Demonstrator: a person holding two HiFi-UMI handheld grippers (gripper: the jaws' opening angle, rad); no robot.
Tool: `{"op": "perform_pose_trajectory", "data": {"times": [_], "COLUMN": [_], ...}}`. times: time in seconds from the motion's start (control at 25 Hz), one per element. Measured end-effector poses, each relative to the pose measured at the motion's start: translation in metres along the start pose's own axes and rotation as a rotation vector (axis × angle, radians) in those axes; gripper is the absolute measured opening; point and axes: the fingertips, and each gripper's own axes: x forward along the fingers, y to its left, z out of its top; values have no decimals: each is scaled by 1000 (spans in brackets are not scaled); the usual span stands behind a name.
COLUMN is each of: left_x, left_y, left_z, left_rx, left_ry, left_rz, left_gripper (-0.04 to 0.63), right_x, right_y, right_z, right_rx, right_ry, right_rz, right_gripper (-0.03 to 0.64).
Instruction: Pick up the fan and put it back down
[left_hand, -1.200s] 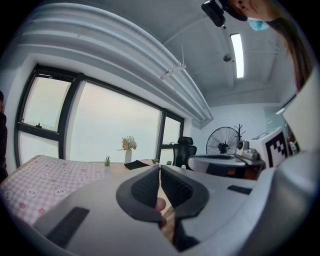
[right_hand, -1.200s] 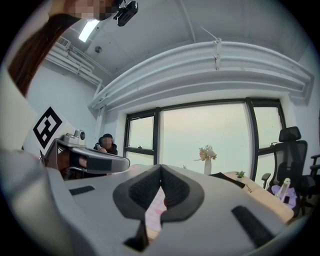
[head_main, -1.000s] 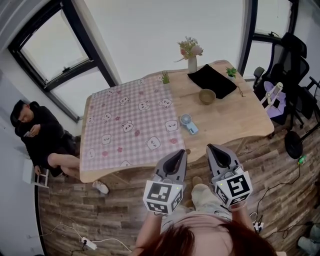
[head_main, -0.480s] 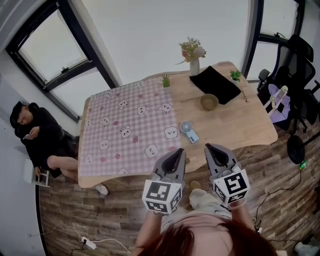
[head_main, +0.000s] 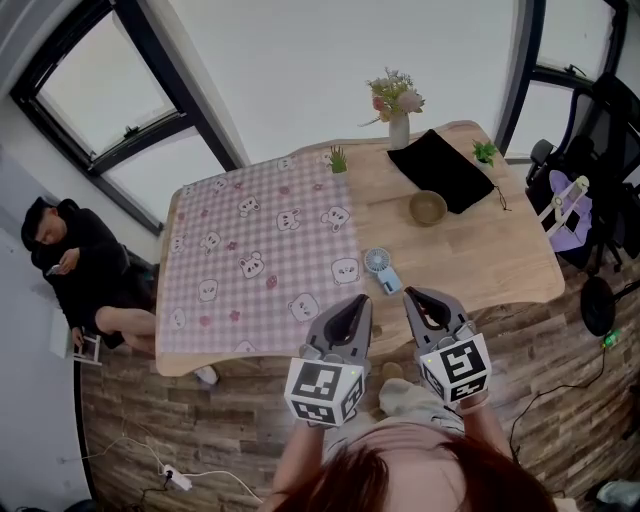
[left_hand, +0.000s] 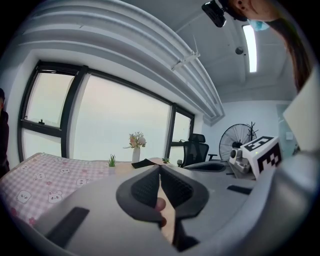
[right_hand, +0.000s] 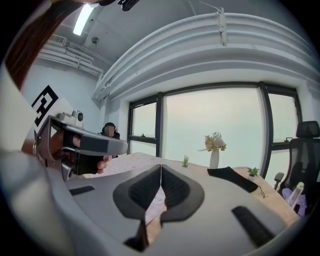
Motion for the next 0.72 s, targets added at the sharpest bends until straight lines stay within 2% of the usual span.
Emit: {"op": "perform_pose_trajectory", "data": {"times": [0.72], "left_x": [35], "left_y": [27], "left_z": [5], "left_rx": [-19], "left_ry": [11], "left_rz": [51], "left_gripper": [14], "right_x": [61], "right_y": [-16], "right_z": [-55], "right_rx": [-57], "right_ry": [159], "right_rz": [86], "right_gripper": [35]}}
